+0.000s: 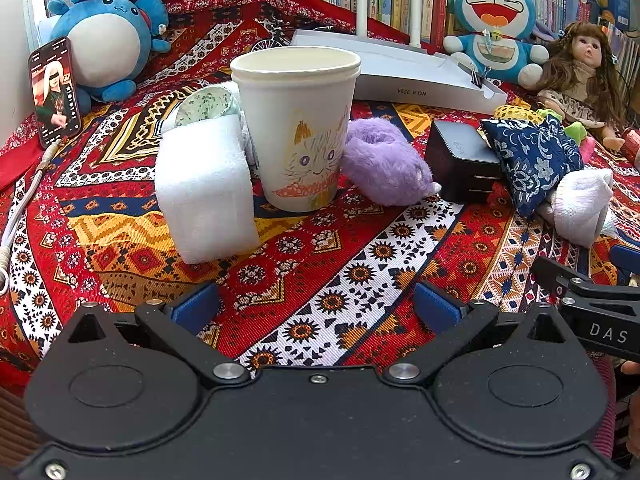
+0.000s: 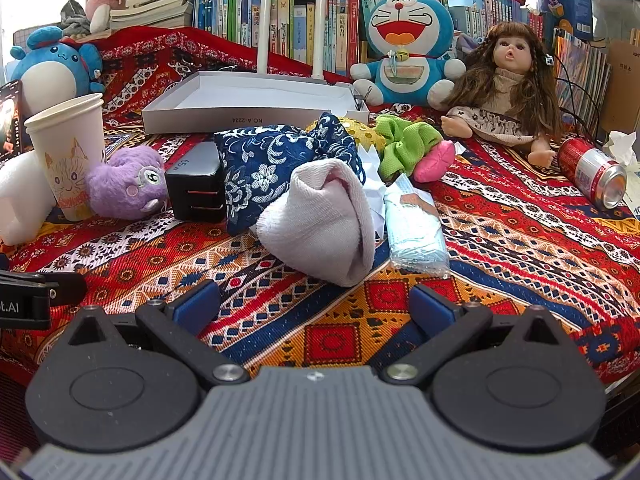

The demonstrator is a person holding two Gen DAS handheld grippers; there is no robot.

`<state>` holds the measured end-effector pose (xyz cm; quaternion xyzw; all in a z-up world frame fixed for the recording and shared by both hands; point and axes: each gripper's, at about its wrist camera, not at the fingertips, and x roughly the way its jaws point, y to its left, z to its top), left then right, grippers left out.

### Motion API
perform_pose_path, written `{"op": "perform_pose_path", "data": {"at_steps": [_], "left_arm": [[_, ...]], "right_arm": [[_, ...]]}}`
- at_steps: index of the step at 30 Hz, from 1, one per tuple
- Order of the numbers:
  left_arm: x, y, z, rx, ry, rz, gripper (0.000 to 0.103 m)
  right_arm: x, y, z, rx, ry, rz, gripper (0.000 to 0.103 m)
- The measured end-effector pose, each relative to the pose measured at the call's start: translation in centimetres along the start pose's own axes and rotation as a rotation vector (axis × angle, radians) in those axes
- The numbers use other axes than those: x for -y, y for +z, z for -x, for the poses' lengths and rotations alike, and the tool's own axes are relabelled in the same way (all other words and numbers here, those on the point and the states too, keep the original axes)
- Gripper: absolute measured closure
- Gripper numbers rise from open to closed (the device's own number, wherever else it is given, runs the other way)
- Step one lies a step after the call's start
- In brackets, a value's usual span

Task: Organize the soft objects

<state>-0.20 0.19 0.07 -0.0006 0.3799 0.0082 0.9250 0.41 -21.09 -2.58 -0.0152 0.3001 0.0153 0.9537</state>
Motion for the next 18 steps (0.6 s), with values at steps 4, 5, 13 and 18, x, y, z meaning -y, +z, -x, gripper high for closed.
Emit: {"op": "perform_pose_path", "data": {"at_steps": [4,5,13,18], "left_arm": [[-0.1,-0.1,0.1,0.01,-0.006,-0.003,0.0],[-0.1,-0.1,0.1,0.013,-0.007,-0.004,0.0],[-0.2,-0.7,0.1,0.042,-0.01,-0.006,0.0],[-0.5,-0.8,0.3,0.055,-0.018,-0.006,0.0]], "right_arm": [[0.0,0.0,0.4,0.006,0.0,-0.002,0.0],[-0.1,-0.1,0.4,0.01,0.0,-0.004,0.0],[0.0,-0.7,0.5,0.059,0.004,-0.013,0.0],[0.0,-1.5,0.6,0.119,0.004,-0.015,0.0]]}}
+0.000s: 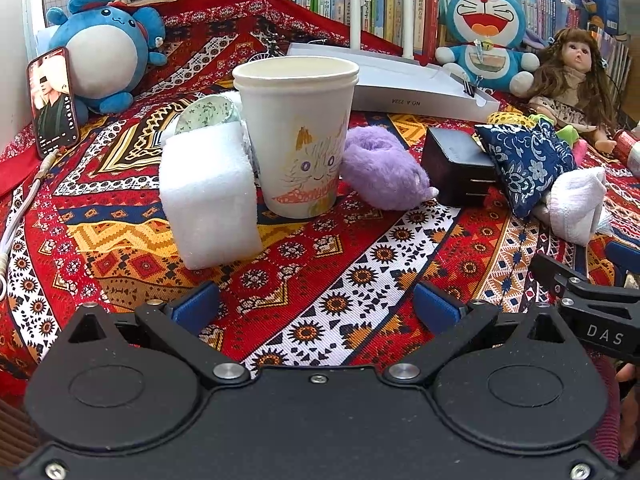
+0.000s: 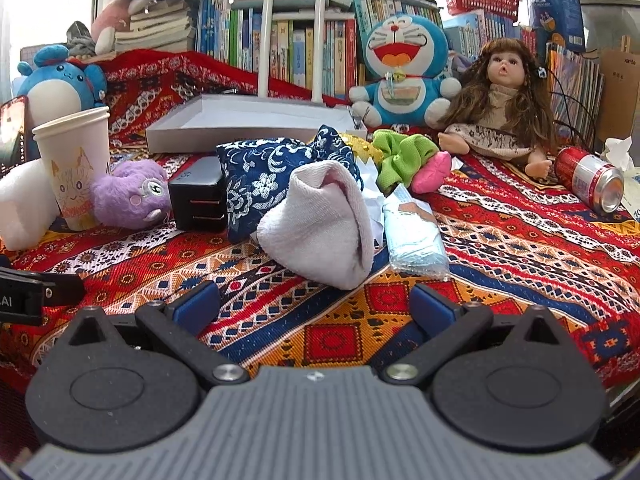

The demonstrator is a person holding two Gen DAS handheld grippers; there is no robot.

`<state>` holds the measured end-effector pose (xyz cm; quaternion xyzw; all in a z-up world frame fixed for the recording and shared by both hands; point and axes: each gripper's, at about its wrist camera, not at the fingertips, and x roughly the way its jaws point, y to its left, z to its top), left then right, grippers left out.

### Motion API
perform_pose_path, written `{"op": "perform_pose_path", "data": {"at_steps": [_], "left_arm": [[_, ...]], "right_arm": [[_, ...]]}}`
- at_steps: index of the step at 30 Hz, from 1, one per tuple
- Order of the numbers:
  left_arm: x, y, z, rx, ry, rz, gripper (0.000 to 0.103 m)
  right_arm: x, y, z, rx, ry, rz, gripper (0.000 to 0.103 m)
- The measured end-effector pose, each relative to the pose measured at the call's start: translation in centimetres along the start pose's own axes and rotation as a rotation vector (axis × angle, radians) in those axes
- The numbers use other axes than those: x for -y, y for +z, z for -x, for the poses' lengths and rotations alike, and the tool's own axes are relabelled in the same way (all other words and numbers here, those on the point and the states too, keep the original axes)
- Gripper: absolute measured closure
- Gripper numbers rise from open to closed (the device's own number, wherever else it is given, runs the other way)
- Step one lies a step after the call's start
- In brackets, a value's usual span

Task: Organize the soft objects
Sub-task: 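Grasp the white foam block with the left gripper while the right gripper grasps the pink-white towel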

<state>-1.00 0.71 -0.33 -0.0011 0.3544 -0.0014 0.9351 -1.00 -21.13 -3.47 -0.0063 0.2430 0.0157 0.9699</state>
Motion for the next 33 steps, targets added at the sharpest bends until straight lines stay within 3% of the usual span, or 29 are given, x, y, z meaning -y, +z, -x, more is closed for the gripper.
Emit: {"op": "perform_pose_path", "data": {"at_steps": [7,13,18,27,33], "left_arm": [[-2.0,0.4,0.9,0.035,0.015,0.113,0.001],[-4.2,1.0,2.0,0.13,0.084,0.208,0.006],[-5.0,1.6,2.1,0.171,0.146,0.188,0.011],[-5.8,2.8,1.2,0.18,0.151,0.209,0.018],[-5.8,3.2,0.2,0.173,0.159,0.216,0.032]], "right_arm": [[0.2,0.1,0.2,0.014,0.019,0.008,0.0],[-0.2,0.4,1.6,0.12,0.061,0.049,0.0],[-0.4,1.2,2.0,0.17,0.054,0.076,0.006],[-0.4,2.1,1.5,0.186,0.038,0.093,0.022],[-0.4,2.3,0.8,0.174,0.037,0.101,0.025]]}}
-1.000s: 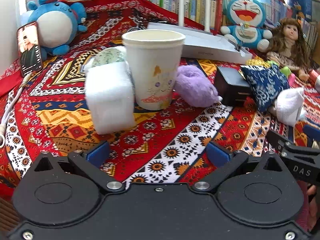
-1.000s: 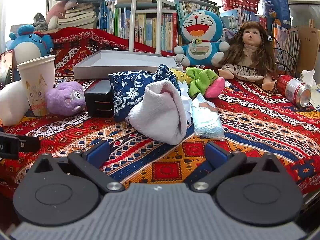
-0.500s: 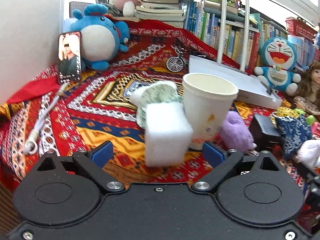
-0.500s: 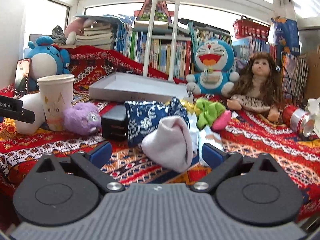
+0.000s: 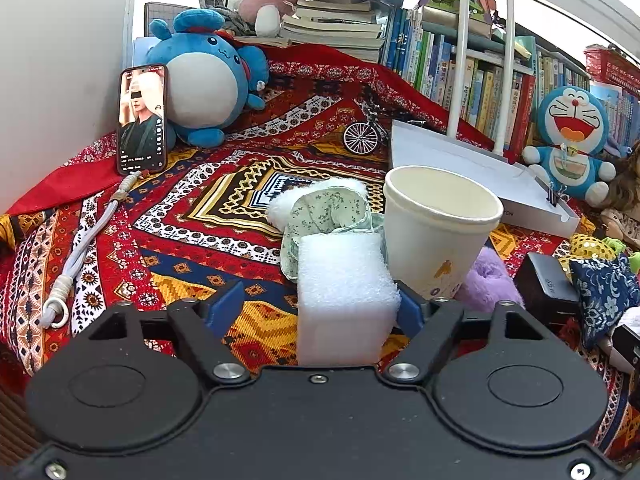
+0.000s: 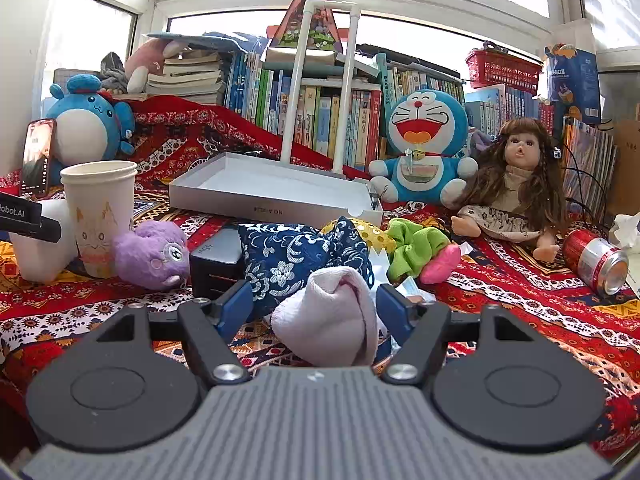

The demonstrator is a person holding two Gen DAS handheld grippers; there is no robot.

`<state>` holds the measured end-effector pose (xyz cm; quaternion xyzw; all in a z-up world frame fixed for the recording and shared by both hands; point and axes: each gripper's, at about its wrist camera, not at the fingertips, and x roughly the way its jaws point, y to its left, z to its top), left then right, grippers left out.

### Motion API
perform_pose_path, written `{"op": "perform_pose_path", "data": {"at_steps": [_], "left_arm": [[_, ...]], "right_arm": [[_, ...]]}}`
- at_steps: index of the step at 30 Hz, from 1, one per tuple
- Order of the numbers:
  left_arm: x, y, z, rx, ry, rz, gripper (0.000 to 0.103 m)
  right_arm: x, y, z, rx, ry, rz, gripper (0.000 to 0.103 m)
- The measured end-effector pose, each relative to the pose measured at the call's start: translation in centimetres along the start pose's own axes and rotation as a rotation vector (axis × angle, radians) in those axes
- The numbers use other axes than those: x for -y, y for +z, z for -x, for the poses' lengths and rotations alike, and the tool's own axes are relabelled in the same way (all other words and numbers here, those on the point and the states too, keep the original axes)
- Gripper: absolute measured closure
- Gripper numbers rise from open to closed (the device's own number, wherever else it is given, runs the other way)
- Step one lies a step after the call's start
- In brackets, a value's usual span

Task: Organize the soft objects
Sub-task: 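Grasp the white foam block with the left gripper while the right gripper grasps the pink-white towel, then carry the foam block and towel to the white tray and release both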

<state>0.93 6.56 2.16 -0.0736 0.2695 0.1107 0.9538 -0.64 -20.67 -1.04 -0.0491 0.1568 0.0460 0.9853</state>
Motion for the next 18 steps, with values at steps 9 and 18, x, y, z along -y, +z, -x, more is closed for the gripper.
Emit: {"op": "perform_pose_path", "data": {"at_steps": [9,18], "left_arm": [[-0.4,0.0,0.1,-0.004,-0.024,0.004,0.061],[-1.0,2.2,2.2,0.062,-0.061,0.008,0.061]], "right_arm": [[0.6,0.0,0.1,-0.024,-0.022,-0.059,0.073],[1.9,1.8,1.2,0.007,0.039,-0.163,0.083]]}}
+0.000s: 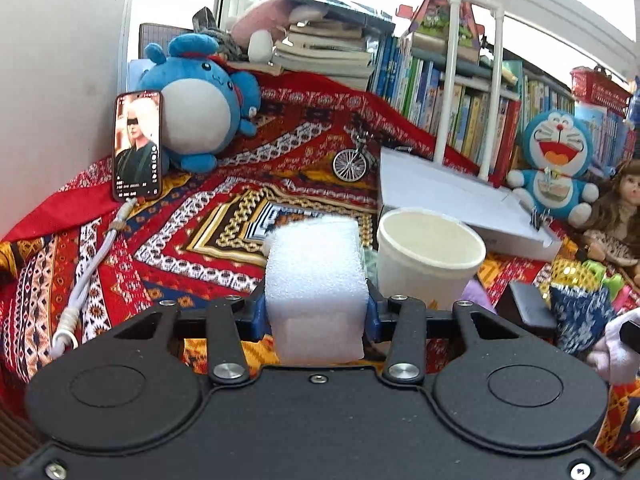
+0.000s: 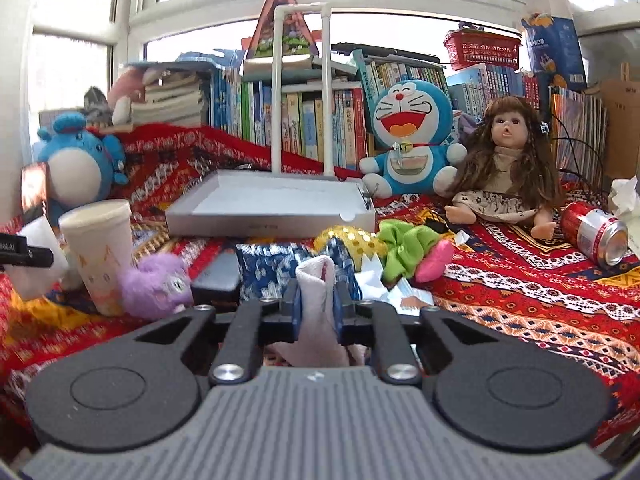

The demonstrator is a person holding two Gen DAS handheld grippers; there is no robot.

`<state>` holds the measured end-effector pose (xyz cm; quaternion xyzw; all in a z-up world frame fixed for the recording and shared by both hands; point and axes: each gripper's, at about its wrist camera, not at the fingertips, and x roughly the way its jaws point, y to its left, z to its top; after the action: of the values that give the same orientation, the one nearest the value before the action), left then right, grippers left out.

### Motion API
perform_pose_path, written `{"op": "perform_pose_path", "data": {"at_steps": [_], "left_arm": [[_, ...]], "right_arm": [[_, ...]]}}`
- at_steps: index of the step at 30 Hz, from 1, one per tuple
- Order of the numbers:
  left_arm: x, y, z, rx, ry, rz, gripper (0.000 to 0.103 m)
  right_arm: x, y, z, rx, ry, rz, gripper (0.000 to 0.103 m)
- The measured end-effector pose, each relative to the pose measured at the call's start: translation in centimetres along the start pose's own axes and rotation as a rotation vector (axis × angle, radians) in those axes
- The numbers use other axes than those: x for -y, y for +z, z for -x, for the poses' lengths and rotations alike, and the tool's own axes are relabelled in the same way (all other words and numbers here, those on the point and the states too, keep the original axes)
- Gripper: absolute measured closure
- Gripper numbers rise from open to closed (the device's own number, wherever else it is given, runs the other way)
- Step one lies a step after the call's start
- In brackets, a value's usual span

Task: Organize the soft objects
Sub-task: 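Carry the foam block and towel to the white tray and release both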

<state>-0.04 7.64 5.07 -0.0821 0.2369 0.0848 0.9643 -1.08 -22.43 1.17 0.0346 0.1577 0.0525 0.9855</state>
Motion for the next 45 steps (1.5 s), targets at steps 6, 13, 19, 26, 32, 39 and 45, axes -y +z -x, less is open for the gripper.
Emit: {"op": "perform_pose_path", "data": {"at_steps": [6,13,19,26,32,39,45], "left_arm": [[-0.4,2.0,0.5,0.023,-0.035,0.009,0.061],[-1.0,5.2,0.2,0.034,-0.1,0.029,0.061],[-1.1,7.4,0.2,0.074,-0.109,0.011,0.061],[-1.3,9.2,-0.9,0.043,-0.201,0.032,0.061],[-0.7,11.7,-2.2,0.016,-0.291,0.028,0.061],[2.2,15.9,-5.3,-0.04,-0.365,-0.028,0.061],[6.0,18.7,-10.3,-0.144,-0.363,-0.112,0.061]], "right_arm": [[0.3,1.7,1.0,0.051,0.039,-0.02,0.084],[1.0,4.0,0.9,0.083,0.082,-0.07,0.084],[1.4,5.6,0.4,0.112,0.087,-0.08,0.084],[1.7,6.9,-1.1,0.09,0.115,-0.098,0.084],[2.2,8.3,-3.0,0.057,0.142,-0.132,0.084],[2.5,11.7,-6.1,0.053,0.149,-0.114,0.084],[2.8,14.7,-10.6,0.013,0.157,-0.115,0.084]]}}
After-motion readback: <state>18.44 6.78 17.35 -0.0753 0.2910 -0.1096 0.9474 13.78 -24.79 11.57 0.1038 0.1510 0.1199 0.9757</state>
